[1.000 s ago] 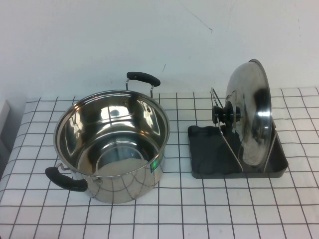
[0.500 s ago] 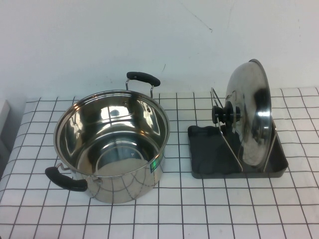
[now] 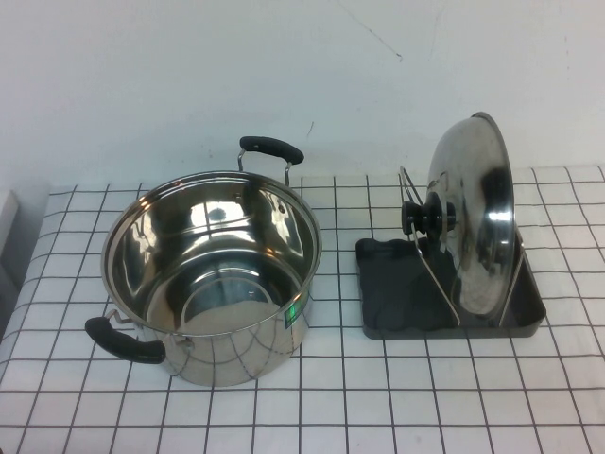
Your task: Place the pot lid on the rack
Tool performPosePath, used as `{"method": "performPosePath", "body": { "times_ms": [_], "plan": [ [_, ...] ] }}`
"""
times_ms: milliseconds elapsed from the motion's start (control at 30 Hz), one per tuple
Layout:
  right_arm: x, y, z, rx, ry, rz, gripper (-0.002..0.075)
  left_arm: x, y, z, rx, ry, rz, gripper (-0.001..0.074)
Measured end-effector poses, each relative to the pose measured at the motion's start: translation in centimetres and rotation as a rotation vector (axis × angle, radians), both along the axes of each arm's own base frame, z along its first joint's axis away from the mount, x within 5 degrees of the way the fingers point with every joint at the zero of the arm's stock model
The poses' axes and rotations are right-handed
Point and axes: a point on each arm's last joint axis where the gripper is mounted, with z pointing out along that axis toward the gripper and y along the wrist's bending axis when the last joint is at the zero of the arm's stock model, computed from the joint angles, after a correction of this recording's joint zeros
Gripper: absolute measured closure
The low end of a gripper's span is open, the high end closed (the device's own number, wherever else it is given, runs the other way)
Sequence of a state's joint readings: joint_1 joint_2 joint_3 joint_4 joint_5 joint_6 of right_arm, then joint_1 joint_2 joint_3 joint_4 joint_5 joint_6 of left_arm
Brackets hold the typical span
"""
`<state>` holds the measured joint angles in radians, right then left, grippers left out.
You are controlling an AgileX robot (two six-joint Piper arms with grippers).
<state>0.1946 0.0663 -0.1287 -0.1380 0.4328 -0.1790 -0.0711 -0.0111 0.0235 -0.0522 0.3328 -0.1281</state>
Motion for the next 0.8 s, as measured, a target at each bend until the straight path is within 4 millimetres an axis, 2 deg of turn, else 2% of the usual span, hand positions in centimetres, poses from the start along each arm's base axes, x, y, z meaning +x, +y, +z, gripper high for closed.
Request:
{"method": "performPosePath", "body": {
  "times_ms": [133,200,400,800],
  "plan": [
    [-0.1,-0.3,-3.3,0.075,0.030,-0.110,0.0728,0.0,0.0,0.0,0.000,0.002,0.000,0.0737],
    [-0.1,-0.5,-4.1,0.110,0.042,-0.171,0.0728,0.0,0.0,0.0,0.000,-0.001,0.000,0.0737],
    [-0.1,-0.9,-4.1,0.116,0.026,-0.266,0.0728,0.0,0.0,0.0,0.000,-0.001,0.000,0.0737],
    [-0.1,-0.9,-4.1,0.121,0.026,-0.269,0.0728,0.0,0.0,0.0,0.000,-0.001,0.000,0.0737]
  ]
}}
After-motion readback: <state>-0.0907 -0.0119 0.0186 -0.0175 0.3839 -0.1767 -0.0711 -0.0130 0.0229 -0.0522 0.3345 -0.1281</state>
